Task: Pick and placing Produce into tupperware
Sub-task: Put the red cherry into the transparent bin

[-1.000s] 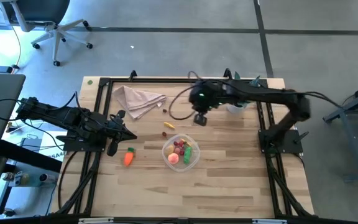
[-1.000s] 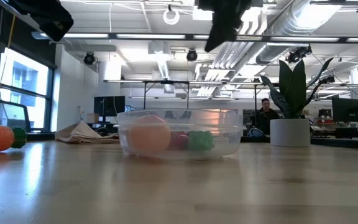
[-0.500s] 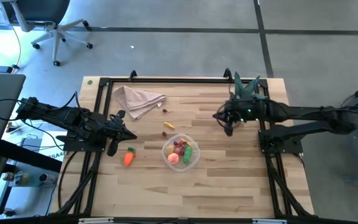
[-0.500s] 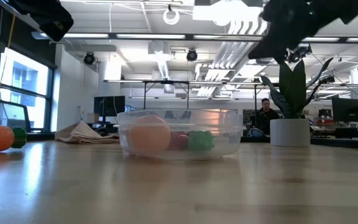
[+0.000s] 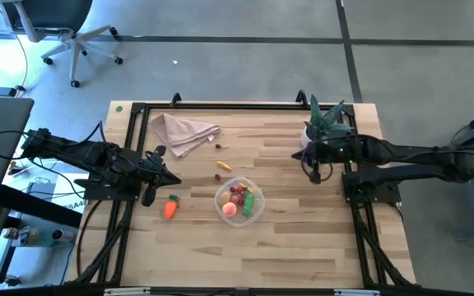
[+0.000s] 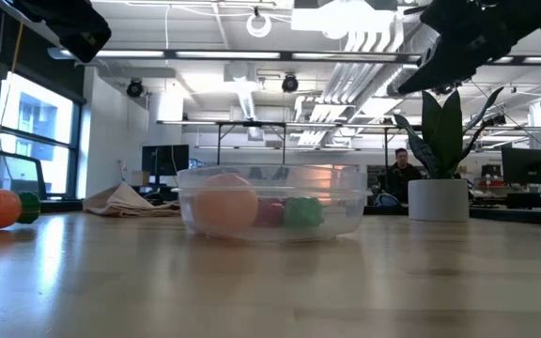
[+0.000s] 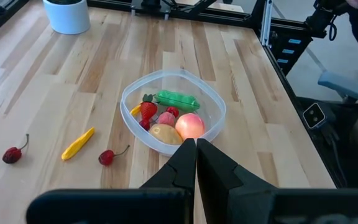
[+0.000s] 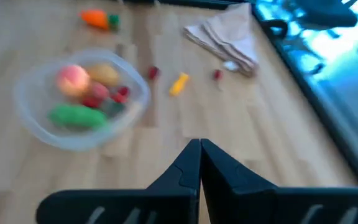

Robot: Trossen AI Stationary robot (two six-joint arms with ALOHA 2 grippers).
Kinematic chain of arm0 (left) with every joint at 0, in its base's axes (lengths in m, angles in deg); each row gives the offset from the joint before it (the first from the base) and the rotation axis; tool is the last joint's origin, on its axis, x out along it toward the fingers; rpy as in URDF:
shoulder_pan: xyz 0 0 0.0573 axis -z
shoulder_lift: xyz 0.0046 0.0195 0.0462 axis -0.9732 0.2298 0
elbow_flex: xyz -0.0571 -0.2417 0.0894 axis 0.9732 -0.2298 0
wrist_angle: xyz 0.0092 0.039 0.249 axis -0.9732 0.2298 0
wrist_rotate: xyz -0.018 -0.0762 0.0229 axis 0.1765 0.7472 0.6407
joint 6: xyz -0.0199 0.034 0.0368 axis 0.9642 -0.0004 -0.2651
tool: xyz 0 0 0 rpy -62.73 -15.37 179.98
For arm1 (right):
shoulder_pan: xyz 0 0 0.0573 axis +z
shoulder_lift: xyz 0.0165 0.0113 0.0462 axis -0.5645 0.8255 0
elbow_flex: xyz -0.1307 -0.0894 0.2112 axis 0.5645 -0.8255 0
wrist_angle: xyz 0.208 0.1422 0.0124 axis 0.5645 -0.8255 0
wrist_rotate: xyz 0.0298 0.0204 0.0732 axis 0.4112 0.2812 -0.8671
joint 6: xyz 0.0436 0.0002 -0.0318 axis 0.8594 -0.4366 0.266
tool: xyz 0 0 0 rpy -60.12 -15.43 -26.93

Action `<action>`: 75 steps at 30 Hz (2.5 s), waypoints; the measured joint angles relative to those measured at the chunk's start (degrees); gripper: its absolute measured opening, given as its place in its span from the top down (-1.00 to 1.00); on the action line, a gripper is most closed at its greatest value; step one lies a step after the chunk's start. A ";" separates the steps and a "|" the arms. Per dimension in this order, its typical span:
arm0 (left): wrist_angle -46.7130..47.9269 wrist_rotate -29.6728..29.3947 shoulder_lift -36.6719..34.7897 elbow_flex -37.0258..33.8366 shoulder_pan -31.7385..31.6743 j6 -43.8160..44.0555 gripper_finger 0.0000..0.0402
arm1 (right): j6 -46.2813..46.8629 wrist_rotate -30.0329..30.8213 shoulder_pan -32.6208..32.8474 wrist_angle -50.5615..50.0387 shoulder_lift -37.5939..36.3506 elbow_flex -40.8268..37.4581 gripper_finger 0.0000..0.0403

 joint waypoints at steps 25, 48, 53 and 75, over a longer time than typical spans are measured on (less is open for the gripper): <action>0.00 0.00 0.01 0.00 -0.01 -0.01 0.97 | 4.06 -1.61 0.02 -1.34 -0.80 0.04 1.00; 0.46 5.54 0.17 -0.02 -0.01 -6.07 0.97 | 4.06 -1.59 0.02 -1.36 -0.78 0.07 1.00; -0.30 0.40 0.15 0.00 -0.01 -15.10 0.97 | 4.06 -1.59 0.02 -1.36 -0.78 0.07 1.00; -14.20 -1.29 0.71 0.00 -0.01 -7.67 0.97 | 4.07 -1.59 0.02 -1.36 -0.76 0.09 1.00</action>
